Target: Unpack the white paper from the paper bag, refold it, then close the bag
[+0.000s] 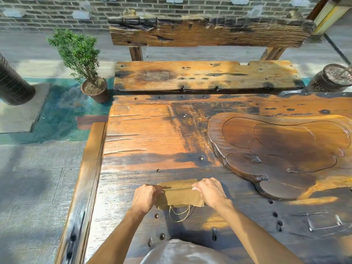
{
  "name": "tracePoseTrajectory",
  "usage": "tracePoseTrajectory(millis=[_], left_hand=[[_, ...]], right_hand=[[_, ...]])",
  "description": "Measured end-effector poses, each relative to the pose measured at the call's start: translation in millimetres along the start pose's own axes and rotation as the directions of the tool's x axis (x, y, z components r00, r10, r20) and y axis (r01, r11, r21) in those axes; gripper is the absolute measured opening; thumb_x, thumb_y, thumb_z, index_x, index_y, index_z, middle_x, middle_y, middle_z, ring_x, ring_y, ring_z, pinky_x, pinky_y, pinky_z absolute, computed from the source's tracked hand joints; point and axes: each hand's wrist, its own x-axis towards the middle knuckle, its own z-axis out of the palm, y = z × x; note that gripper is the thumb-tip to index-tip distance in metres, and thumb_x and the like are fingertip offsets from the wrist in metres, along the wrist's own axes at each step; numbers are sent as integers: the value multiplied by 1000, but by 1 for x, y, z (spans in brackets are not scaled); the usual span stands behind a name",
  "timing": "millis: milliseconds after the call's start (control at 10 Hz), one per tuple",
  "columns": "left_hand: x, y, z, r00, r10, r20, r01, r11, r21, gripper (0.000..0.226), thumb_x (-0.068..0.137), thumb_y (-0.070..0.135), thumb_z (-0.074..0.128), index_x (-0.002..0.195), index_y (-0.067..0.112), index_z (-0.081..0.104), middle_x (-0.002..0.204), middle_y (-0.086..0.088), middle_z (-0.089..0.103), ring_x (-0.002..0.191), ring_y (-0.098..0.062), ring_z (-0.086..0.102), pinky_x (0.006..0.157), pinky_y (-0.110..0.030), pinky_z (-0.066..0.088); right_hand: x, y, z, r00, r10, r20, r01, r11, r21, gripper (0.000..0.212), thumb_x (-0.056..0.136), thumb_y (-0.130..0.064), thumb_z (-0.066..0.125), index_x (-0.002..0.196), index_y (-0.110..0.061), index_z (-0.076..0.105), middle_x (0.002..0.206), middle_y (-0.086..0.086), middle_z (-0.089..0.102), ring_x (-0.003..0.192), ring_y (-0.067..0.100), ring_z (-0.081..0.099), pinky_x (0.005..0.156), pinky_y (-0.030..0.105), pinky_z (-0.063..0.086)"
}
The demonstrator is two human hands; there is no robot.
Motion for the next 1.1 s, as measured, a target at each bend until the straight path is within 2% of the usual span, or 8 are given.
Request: tracePoseTrajectory(millis=[100,300,500,600,700,800,1000,1100], left_hand=[[-4,-5,-2,997,-79,2,78,985,-153,23,96,39,62,98,26,80,88,4,80,73,-12,68,54,-8,37],[-2,-10,1,987,-153,52,161,915,-369,16,93,12,69,103,10,81,99,-2,80,90,-10,73,83,-16,53],[-6,-10,5,985,-161,57,170,909,-381,17,95,8,65,105,3,78,107,-9,79,102,-18,73,96,-29,55],[-9,-10,1,990,-120,68,137,919,-369,24,100,5,56,113,5,75,109,-7,78,105,-19,71,95,-26,54],[-15,-9,2,992,-95,79,116,934,-338,27,102,6,51,117,9,72,111,-5,77,104,-16,70,82,-11,49],[-24,-6,4,989,-144,27,145,931,-334,23,103,17,51,114,13,71,104,-2,76,92,-12,67,77,-20,53],[-37,6,3,988,-140,-65,113,943,-312,26,105,26,47,121,18,66,121,2,66,103,-12,63,82,-22,51],[-41,14,3,983,-83,-164,42,971,-237,30,104,32,46,128,22,62,133,6,58,120,-15,57,95,-31,50]], right_hand=[[-2,10,-8,999,20,-28,-21,999,-26,48,94,-60,47,93,-20,74,91,5,77,95,30,69,74,31,38],[-10,19,-3,999,18,-46,-19,1000,-7,40,98,-51,48,86,-20,70,86,4,77,92,31,69,67,28,32],[-14,19,1,999,36,-39,-34,998,54,26,100,-29,50,75,-26,58,75,8,70,88,36,68,67,30,31],[-15,24,6,997,60,53,-69,980,185,25,102,-25,44,112,-31,66,107,8,73,103,32,67,73,33,42],[-17,28,9,990,59,126,-92,958,272,32,104,-29,40,130,-29,59,125,7,67,117,27,60,93,36,46],[-21,26,11,989,59,136,-100,943,319,35,106,-31,37,137,-26,53,132,4,62,128,21,50,103,35,39],[-28,22,8,998,55,40,-65,927,368,37,104,-33,42,139,-25,50,139,-4,57,133,14,45,109,31,37],[-29,20,15,991,42,-128,-3,957,289,53,100,-46,42,150,-29,35,149,-9,45,139,11,36,111,33,37]])
